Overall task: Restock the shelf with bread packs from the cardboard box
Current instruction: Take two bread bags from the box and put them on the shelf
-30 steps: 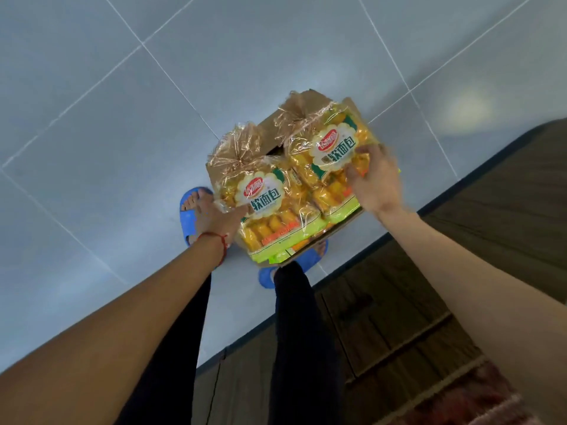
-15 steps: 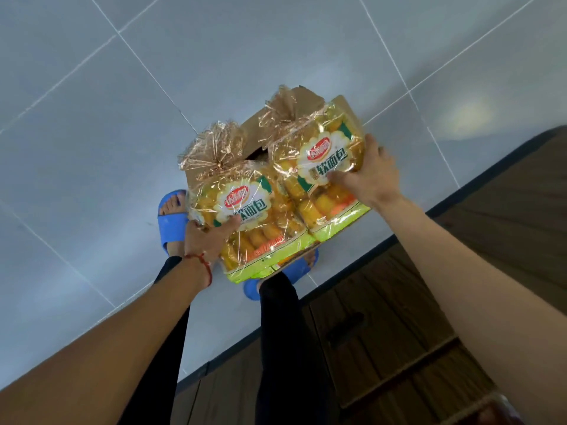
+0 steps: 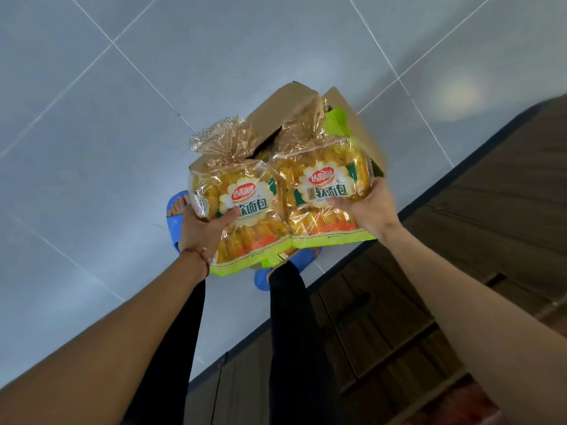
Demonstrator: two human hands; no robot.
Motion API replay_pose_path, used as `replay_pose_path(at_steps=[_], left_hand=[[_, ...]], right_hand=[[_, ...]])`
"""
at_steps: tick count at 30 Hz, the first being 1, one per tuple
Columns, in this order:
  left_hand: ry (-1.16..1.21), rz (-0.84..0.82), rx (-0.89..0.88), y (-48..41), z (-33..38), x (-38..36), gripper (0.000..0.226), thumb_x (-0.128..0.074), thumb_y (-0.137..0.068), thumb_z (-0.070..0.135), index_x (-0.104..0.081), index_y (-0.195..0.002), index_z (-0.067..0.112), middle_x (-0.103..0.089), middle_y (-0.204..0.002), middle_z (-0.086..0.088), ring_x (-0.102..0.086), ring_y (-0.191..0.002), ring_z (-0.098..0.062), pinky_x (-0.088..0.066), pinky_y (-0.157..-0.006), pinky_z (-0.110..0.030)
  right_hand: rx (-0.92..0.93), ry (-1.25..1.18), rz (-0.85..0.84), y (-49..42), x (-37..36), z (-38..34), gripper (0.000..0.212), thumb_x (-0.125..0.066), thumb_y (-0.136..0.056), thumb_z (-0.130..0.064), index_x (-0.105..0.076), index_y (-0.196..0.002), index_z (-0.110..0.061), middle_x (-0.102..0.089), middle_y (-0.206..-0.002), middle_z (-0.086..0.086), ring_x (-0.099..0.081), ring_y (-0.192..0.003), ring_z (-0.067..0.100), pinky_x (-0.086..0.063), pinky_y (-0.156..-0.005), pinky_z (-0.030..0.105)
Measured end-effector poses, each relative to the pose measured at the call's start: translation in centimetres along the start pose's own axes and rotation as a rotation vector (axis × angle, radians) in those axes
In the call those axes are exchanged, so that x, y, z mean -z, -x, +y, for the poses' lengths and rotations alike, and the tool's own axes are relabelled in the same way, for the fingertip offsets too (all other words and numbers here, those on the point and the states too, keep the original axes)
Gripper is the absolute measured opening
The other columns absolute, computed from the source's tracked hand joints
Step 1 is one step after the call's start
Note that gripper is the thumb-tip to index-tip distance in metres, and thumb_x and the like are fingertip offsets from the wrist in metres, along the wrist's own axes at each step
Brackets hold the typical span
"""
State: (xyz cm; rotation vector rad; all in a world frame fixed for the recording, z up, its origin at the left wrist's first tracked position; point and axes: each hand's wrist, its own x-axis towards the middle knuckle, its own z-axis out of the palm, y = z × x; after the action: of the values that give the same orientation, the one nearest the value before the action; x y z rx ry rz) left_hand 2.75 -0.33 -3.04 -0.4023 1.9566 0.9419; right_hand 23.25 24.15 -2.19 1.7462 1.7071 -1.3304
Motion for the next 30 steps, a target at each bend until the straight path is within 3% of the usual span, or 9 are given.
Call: replay_pose_path(at_steps=[5,9,15,20,24,30], left_hand=[[-0.077,-0.011,-0.051,-0.4,1.6,2.0,0.05,-0.094,-0.06,0.032,-0.058,-0.095,0.03,-0.072,-0.101,0.006,-0.071,-0.095,-0.02,-0.06,-0.085,-0.043],[-0.129,-0.077,-0.079,-0.7,3.4,5.1,0.061,-0.095,-0.057,0.031,-0.059,-0.106,0.024,-0.072,-0.103,0.006,-0.071,-0.095,-0.018,-0.06,-0.085,-0.041],[-0.203,-0.215,-0.163,1.3,8.0,12.6,0.071,-0.095,-0.048,0.044,-0.063,-0.109,0.027,-0.075,-0.104,0.007,-0.073,-0.094,-0.015,-0.061,-0.084,-0.043],[-0.151,-0.205,-0.218,4.5,11.1,19.1,0.066,-0.095,-0.057,0.037,-0.063,-0.112,0.025,-0.075,-0.106,0.006,-0.073,-0.096,-0.018,-0.061,-0.084,-0.048],[-0.074,-0.139,-0.258,8.0,12.8,23.7,0.064,-0.095,-0.058,0.03,-0.061,-0.111,0.022,-0.075,-0.105,0.005,-0.073,-0.095,-0.018,-0.06,-0.084,-0.048],[0.076,-0.058,-0.374,15.8,14.3,30.1,0.058,-0.092,-0.065,0.015,-0.06,-0.113,0.017,-0.074,-0.107,0.0,-0.072,-0.096,-0.018,-0.06,-0.086,-0.043]], right_hand=[[0.028,-0.085,-0.013,3.2,-2.4,-0.8,0.068,-0.091,-0.072,-0.038,-0.062,-0.131,-0.021,-0.074,-0.118,-0.007,-0.07,-0.106,0.014,-0.059,-0.096,0.045],[0.03,-0.205,0.049,7.0,-4.8,-2.5,0.068,-0.091,-0.073,-0.034,-0.06,-0.133,-0.023,-0.074,-0.118,-0.008,-0.072,-0.105,0.012,-0.06,-0.092,0.043],[0.044,-0.339,0.082,14.6,-6.7,-6.6,0.064,-0.088,-0.077,-0.028,-0.058,-0.132,-0.022,-0.073,-0.112,-0.011,-0.073,-0.092,0.002,-0.06,-0.079,0.025],[0.095,-0.398,0.06,19.7,-6.8,-10.4,0.074,-0.09,-0.072,-0.032,-0.055,-0.137,-0.023,-0.075,-0.114,-0.009,-0.074,-0.094,0.003,-0.061,-0.082,0.03],[0.178,-0.431,0.048,24.0,-7.0,-14.0,0.105,-0.094,-0.055,-0.052,-0.05,-0.146,-0.025,-0.075,-0.117,-0.011,-0.074,-0.103,0.01,-0.061,-0.091,0.042],[0.365,-0.458,0.061,31.2,-6.7,-18.5,0.094,-0.097,-0.058,-0.05,-0.056,-0.139,-0.027,-0.076,-0.117,-0.009,-0.073,-0.107,0.016,-0.06,-0.092,0.05]])
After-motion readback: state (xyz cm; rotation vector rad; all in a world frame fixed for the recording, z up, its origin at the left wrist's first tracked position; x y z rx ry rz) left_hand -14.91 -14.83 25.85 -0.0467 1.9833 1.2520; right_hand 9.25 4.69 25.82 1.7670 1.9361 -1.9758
